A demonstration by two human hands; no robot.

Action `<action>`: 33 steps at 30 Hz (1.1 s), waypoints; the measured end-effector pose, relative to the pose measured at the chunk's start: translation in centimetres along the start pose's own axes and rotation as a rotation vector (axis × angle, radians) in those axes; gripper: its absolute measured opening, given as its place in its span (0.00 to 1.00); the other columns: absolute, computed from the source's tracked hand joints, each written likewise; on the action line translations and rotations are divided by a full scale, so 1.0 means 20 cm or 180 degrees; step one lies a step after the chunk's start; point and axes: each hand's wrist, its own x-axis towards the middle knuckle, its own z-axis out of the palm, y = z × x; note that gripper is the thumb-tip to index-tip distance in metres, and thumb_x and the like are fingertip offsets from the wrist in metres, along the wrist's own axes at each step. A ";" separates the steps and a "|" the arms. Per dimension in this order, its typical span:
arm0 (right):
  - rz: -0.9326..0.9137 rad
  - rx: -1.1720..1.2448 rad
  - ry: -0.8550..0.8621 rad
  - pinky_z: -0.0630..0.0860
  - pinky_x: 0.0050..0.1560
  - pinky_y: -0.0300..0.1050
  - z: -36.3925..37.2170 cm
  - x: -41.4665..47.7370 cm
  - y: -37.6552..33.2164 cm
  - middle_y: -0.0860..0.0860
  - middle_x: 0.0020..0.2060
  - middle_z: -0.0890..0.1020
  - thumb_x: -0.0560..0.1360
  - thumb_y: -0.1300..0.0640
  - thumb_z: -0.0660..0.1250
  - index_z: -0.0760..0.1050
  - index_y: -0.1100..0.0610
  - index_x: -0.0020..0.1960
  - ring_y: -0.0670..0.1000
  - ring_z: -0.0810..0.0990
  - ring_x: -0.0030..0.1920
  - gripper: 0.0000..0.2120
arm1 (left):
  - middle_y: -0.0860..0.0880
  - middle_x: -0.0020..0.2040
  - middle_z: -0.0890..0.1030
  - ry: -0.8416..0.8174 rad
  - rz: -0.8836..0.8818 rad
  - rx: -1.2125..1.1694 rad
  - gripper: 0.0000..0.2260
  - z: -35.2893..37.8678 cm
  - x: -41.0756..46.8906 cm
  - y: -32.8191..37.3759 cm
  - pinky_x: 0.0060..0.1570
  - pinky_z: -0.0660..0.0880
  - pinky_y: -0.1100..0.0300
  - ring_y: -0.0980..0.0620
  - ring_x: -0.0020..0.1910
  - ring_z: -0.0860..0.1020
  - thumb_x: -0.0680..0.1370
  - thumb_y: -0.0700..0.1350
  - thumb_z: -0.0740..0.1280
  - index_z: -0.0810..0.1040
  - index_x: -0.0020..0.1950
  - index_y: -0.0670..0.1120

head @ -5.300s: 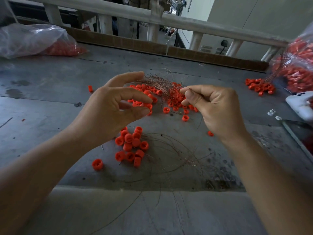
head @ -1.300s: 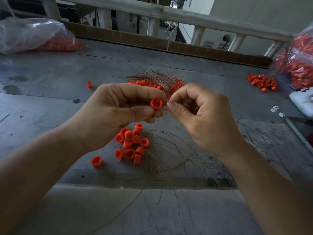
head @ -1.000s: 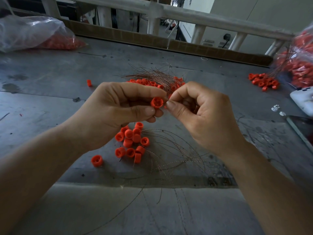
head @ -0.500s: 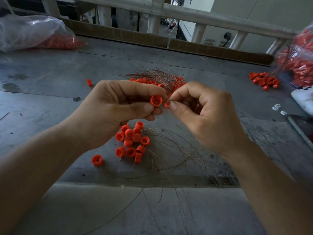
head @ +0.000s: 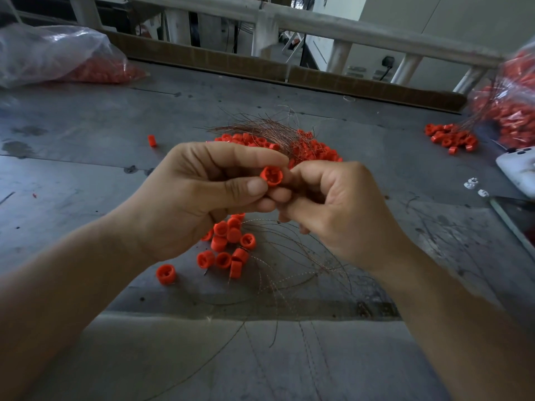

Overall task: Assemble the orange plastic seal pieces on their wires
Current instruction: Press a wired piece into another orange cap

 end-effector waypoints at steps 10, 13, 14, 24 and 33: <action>0.0587 -0.0048 0.0547 0.66 0.22 0.28 -0.19 0.05 0.06 0.47 0.24 0.80 0.71 0.50 0.66 0.78 0.55 0.36 0.42 0.73 0.21 0.10 | 0.42 0.45 0.83 0.0046 -0.0104 -0.0053 0.21 -0.02 0.00 -0.02 0.43 0.79 0.49 0.42 0.44 0.81 0.64 0.55 0.76 0.80 0.52 0.45; 0.0781 -0.0299 0.0823 0.66 0.24 0.29 -0.24 0.06 0.13 0.45 0.23 0.79 0.74 0.54 0.67 0.78 0.54 0.36 0.41 0.74 0.22 0.09 | 0.44 0.45 0.83 0.0021 -0.0075 0.0005 0.21 0.00 0.00 0.00 0.43 0.79 0.49 0.43 0.44 0.81 0.62 0.57 0.76 0.81 0.51 0.50; 0.0838 -0.0450 0.0885 0.67 0.25 0.29 -0.25 0.06 0.16 0.45 0.24 0.79 0.74 0.54 0.67 0.77 0.52 0.35 0.41 0.74 0.23 0.09 | 0.44 0.45 0.83 0.0015 -0.0065 0.0028 0.21 0.01 0.00 0.01 0.43 0.78 0.49 0.43 0.44 0.81 0.62 0.58 0.76 0.82 0.50 0.52; 0.1199 -0.1781 0.0641 0.67 0.43 0.36 -0.24 0.09 0.37 0.44 0.38 0.78 0.73 0.59 0.67 0.81 0.52 0.48 0.43 0.75 0.41 0.06 | 0.48 0.43 0.84 -0.0029 -0.0044 0.0023 0.22 0.03 -0.01 0.04 0.43 0.79 0.53 0.45 0.44 0.81 0.58 0.62 0.76 0.82 0.48 0.55; 0.1159 -0.2076 0.0493 0.70 0.46 0.41 -0.18 0.13 0.46 0.46 0.40 0.77 0.72 0.58 0.69 0.79 0.52 0.45 0.46 0.73 0.42 0.03 | 0.51 0.42 0.84 -0.0012 -0.0121 -0.0071 0.23 0.03 -0.01 0.05 0.45 0.79 0.57 0.52 0.43 0.82 0.55 0.61 0.77 0.83 0.47 0.55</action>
